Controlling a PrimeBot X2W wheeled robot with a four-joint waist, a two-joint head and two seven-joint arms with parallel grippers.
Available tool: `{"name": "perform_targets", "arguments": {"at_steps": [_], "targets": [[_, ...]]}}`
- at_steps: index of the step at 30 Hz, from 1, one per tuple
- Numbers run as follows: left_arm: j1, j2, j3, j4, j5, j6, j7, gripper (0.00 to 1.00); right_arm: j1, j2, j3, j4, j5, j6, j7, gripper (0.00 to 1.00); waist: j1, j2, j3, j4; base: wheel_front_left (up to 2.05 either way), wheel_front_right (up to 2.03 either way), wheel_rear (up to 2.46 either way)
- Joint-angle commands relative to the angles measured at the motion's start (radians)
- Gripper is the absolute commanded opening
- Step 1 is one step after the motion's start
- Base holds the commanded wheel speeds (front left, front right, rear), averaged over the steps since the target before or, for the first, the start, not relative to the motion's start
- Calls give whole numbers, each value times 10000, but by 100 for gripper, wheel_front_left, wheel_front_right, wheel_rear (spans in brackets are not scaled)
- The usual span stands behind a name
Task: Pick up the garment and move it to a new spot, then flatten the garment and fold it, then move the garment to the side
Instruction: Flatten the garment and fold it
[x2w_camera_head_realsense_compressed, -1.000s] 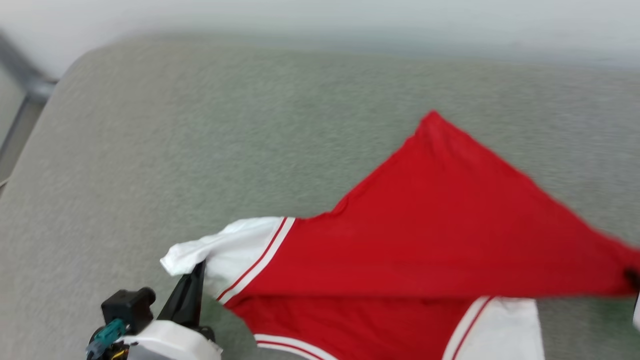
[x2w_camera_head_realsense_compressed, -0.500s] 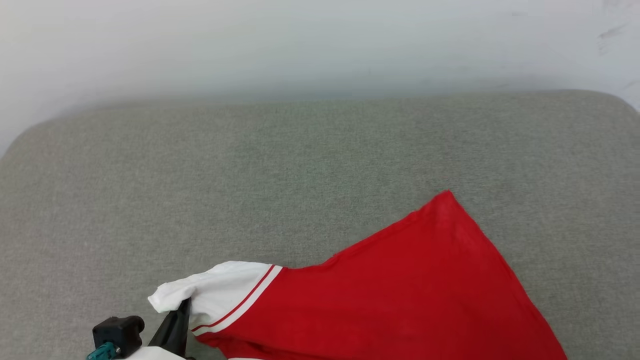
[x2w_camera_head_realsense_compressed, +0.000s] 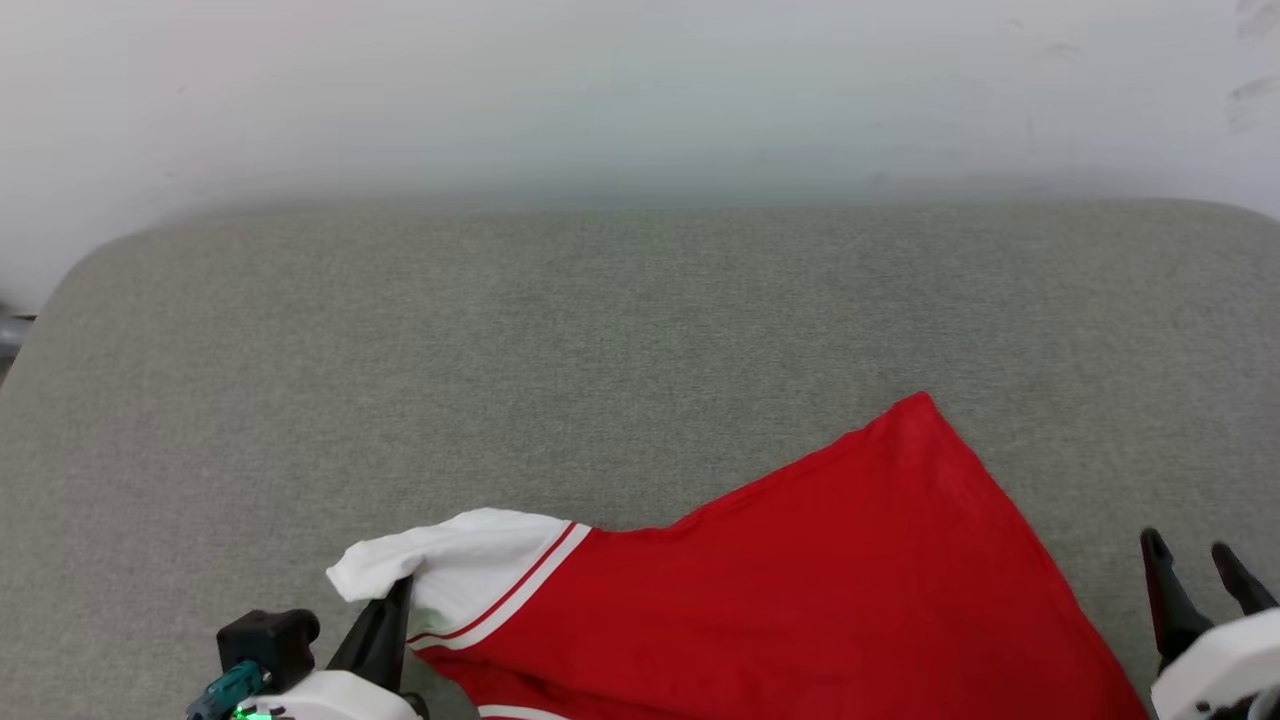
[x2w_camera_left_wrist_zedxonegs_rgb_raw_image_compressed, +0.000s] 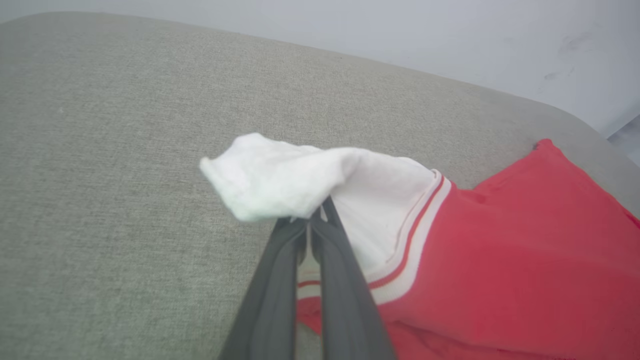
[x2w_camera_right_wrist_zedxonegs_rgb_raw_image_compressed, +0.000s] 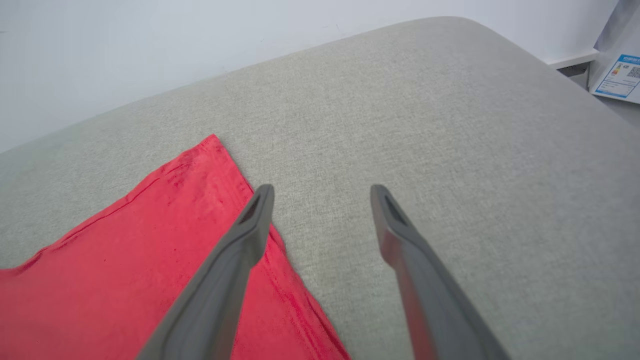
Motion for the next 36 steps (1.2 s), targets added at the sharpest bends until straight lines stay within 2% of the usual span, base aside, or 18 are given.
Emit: {"name": "perform_targets", "arguments": {"at_steps": [1, 5, 10, 17, 25, 31, 32, 33, 34, 36], "targets": [[-202, -45, -18, -8, 75, -39, -78, 0, -530, -240, 265, 320, -101, -8, -102, 100, 0, 0, 105, 178, 0, 0, 0], [-542, -167, -132, 45, 96, -106, -159, 0, -1672, -841, 1005, 1203, 26, -8, 453, 100, 0, 0, 333, 481, 0, 0, 0], [-1121, -342, -339, 100, 191, -255, -243, 0, -3111, -1839, 2071, 2132, 674, -8, 2569, 100, 0, 0, 852, 914, 0, 0, 0], [-1871, -623, -548, 256, 283, -437, -465, 0, -4814, -2736, 3647, 2466, 1507, -8, 4955, 100, 0, 0, 1671, 1299, 0, 0, 0], [-2353, -795, -577, 428, 338, -597, -694, 0, -5714, -3012, 4827, 2932, 1983, -8, 5349, 100, 0, 0, 2417, 1443, 0, 0, 0], [-2501, -886, -583, 582, 358, -657, -821, 0, -5453, -2927, 6049, 3848, 2548, -5, 5874, 100, 0, 0, 2731, 1429, 0, 0, 0], [-2514, -885, -573, 611, 355, -668, -822, 0, -5353, -2890, 6230, 3982, 2674, 0, 6030, 96, 0, 0, 2757, 1418, 0, 0, 0], [-2535, -892, -563, 631, 356, -676, -845, 0, -5287, -2866, 6389, 4112, 2819, 9, 6176, 42, 0, 0, 2776, 1408, 0, 0, 0], [-2555, -899, -561, 659, 354, -685, -857, 0, -5248, -2875, 6528, 4177, 2946, 9, 6189, 0, 0, 0, 2793, 1398, 0, 0, 0], [-2589, -905, -553, 725, 347, -686, -880, 0, -5293, -2906, 6693, 4275, 3173, 9, 6119, 0, 0, 0, 2793, 1377, 0, 0, 0]]}}
